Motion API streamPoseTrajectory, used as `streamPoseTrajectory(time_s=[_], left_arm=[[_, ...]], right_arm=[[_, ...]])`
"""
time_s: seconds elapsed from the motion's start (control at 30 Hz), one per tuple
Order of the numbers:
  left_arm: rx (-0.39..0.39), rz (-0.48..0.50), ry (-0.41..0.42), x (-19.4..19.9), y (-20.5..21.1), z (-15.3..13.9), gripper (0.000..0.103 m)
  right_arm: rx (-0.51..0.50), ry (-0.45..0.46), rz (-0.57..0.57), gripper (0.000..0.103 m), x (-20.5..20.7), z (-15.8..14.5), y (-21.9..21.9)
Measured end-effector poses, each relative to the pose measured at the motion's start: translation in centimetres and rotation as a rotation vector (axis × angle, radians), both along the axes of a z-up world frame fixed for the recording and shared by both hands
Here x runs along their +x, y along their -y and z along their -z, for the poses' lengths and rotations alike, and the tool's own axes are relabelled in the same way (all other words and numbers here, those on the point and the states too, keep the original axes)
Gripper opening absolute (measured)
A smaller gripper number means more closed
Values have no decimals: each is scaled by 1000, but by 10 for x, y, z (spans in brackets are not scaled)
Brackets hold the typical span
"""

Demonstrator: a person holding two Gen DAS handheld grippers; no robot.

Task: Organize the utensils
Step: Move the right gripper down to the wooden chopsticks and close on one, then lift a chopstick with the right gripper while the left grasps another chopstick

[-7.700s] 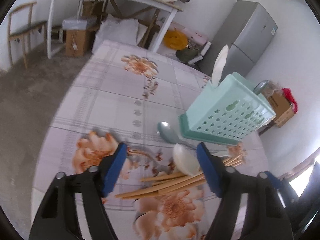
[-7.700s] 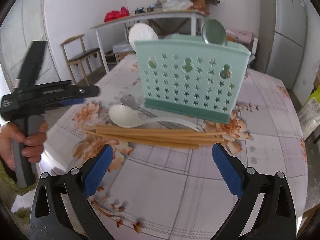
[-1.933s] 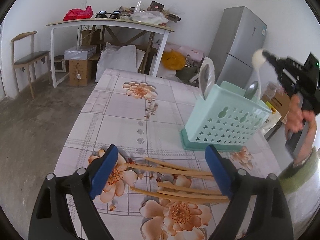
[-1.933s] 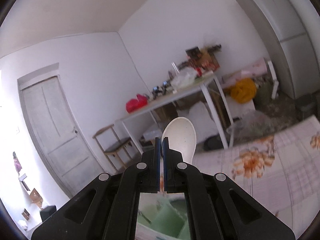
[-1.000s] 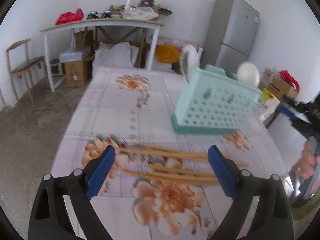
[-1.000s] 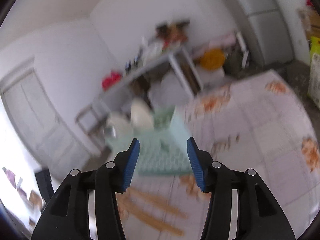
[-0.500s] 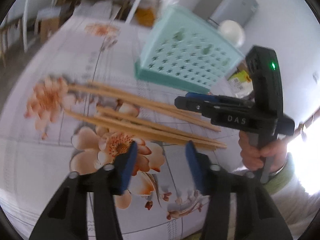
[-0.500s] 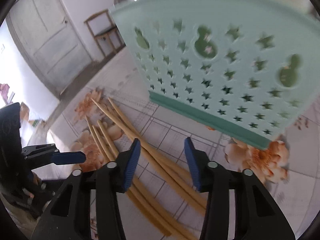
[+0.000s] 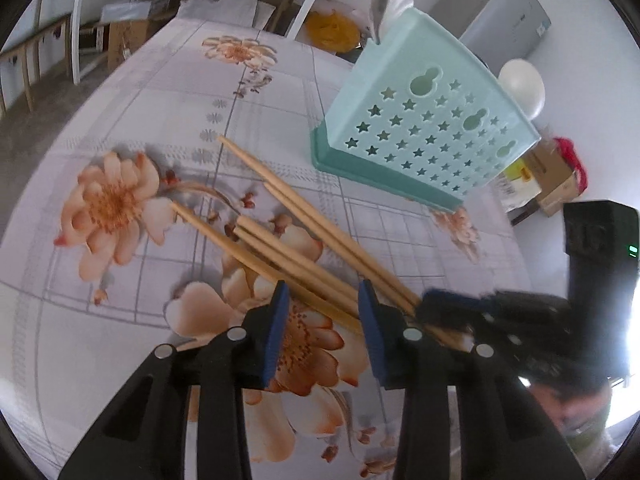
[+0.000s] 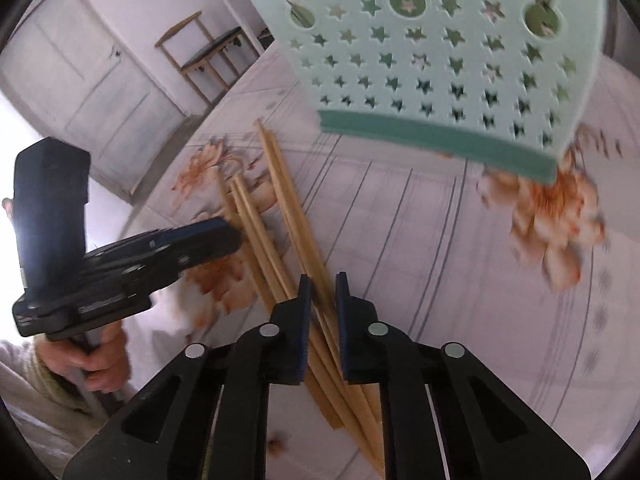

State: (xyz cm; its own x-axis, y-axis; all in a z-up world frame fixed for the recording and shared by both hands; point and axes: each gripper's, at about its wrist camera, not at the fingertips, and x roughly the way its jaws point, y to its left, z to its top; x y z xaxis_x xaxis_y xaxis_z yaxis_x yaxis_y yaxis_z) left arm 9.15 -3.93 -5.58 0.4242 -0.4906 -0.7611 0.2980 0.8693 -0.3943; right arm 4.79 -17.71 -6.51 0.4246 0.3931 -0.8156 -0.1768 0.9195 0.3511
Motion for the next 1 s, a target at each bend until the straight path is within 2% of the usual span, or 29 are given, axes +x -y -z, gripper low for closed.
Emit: streamPoseTrajectory(time_s=[0.17,0.3,0.47,0.63,0.83,1.0], left_arm=[[91,39,68,-2,10,-4,35],[158,60,114,-5,16,-5,35],[231,50,135,-5,15,0,35],[254,41,157,-11,12,1,34],[340,61,225,-20,20,-1,35],[363,46,201,-17,11,2,34]], right_arm=[[96,-36,30,5,-18,8,-18],[85,-27,66,5,-26,8,-23],[86,-36,176,7,-36,9,12],[81,-26,249,9,-41,9,29],[110,-23,273,9,-46,10,39],[116,-17,278,9,-50,9,42]])
